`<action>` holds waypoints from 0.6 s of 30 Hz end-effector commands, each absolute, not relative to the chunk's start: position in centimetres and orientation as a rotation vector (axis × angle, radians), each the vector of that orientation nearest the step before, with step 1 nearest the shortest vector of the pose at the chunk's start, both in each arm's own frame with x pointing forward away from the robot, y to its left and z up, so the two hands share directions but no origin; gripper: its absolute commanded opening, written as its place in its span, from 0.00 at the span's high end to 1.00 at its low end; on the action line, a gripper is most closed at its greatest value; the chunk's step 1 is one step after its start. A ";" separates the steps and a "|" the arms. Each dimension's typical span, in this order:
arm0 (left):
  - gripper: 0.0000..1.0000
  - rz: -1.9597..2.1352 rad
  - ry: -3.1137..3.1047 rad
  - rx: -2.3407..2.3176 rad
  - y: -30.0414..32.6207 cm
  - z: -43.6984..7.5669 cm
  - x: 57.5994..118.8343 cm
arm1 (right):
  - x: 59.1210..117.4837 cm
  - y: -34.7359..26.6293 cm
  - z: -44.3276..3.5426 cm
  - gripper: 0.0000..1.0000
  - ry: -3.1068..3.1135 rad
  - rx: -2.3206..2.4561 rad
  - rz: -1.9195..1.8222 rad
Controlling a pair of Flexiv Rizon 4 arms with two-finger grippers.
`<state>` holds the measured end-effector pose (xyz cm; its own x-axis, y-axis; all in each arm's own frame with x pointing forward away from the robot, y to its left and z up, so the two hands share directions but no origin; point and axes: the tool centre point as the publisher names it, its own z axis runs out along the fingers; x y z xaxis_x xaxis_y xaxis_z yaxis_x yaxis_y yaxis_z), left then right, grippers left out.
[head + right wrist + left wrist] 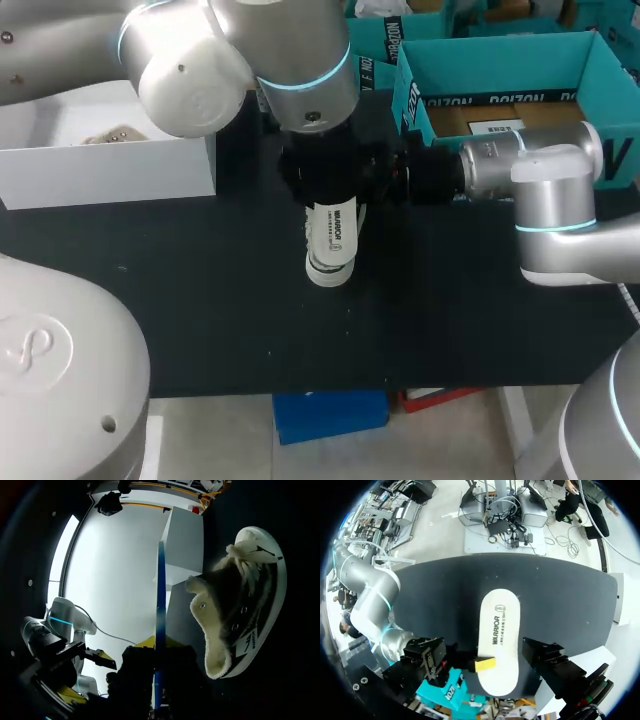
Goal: Take the shoe out of the shoebox, open the shoe tongue, remove and reinsert the insole, then place the shoe into the shoebox
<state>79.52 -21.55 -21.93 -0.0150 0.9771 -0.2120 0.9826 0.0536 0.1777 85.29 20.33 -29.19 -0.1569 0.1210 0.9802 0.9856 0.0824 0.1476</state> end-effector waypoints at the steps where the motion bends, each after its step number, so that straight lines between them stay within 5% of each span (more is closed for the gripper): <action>1: 0.00 -0.014 2.063 1.991 -21.7 -21.9 80.1 | 85.3 20.4 -29.3 1.00 -1.451 -1.172 -1.203; 18: 0.00 0.018 2.098 1.988 -20.9 -22.0 85.8 | 85.3 20.4 -29.3 1.00 -1.451 -1.172 -1.203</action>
